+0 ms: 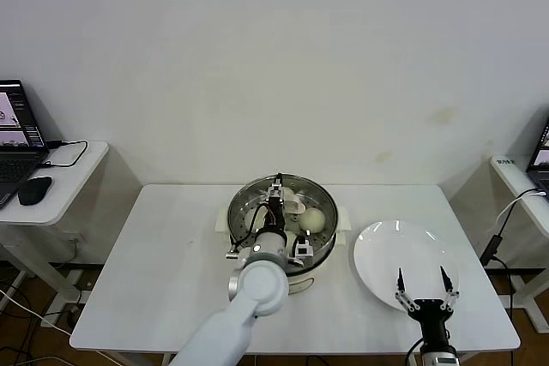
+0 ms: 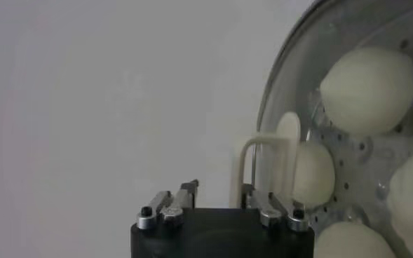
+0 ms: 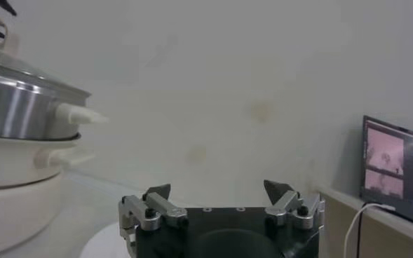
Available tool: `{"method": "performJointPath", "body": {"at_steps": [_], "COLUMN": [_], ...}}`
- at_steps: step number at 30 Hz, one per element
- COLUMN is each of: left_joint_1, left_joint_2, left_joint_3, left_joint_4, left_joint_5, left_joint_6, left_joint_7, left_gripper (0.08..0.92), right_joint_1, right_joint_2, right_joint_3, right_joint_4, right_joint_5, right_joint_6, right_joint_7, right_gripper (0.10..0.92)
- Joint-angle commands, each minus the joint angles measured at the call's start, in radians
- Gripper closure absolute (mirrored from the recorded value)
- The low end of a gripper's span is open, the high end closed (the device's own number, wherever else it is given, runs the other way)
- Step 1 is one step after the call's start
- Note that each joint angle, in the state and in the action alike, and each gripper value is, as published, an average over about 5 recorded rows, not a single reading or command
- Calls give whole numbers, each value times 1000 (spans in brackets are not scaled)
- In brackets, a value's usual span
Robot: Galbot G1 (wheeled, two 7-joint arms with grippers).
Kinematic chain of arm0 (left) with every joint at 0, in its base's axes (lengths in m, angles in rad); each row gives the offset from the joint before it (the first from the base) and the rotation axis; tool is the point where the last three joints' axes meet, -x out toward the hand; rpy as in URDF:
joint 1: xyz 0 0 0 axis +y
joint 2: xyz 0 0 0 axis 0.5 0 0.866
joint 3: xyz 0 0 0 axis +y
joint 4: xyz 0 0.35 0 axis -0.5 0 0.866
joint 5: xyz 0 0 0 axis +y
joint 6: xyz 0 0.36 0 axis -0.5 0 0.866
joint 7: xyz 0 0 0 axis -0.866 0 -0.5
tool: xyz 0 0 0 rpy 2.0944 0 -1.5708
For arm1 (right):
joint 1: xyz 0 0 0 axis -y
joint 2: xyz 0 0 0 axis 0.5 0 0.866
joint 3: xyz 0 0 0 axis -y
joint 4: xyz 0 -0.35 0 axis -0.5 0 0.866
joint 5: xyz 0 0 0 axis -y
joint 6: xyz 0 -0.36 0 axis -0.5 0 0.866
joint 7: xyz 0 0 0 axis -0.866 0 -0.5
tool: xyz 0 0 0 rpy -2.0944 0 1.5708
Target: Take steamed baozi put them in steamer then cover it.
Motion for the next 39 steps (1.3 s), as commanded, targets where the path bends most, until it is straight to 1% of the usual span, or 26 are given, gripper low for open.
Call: {"method": "performJointPath", "body": {"at_steps": [1,4,7,10,13,16,18,20,21,23,26,29,32,36,39], "left_joint_1": [92,156,231,308,395,511,604,691,723,785,850,882,897,894,885], "left_joint_2": [77,118,174,236,282,307,311,297,287,274,269,271,279,284,281], "left_joint_3": [-9,-25,-54,-99,-173,-288,-401,-529,-583,-662,-705,-710,-699,-680,-675], "left_joint_4": [-172,-249,-336,-428,-515,-574,-582,-557,-539,-509,-487,-453,-399,-319,-282], "left_joint_5": [-46,-89,-195,-360,-545,-812,-1081,-1344,-1439,-1570,-1694,-1753,-1754,-1735,-1734], "left_joint_6": [-4,-12,-30,-63,-124,-229,-364,-529,-595,-671,-676,-666,-687,-728,-747], "left_joint_7": [-20,-44,-92,-165,-273,-434,-546,-601,-610,-618,-633,-620,-596,-559,-532], "left_gripper": [408,321,238,189,179,177,177,177,177,177,177,177,177,177,177], "right_joint_1": [-3,-5,-9,-14,-18,-19,-19,-23,-27,-38,-63,-99,-133,-160,-172], "right_joint_2": [-3,-4,-7,-14,-21,-22,-21,-26,-32,-50,-82,-113,-134,-142,-134], "right_joint_3": [1,2,2,3,4,2,-3,-13,-18,-29,-41,-56,-65,-68,-74], "right_joint_4": [2,3,5,8,11,15,17,19,19,24,41,64,80,87,99], "right_joint_5": [-1,-1,0,3,8,11,13,23,31,54,84,109,129,128,113], "right_joint_6": [-1,-1,-2,-2,-1,-3,-5,-8,-9,-10,-13,-25,-36,-38,-38], "right_joint_7": [0,-1,-1,-1,-1,-2,-3,-5,-6,-8,-12,-23,-32,-36,-37], "right_gripper": [203,203,202,203,203,202,202,203,203,203,202,203,203,202,203]}}
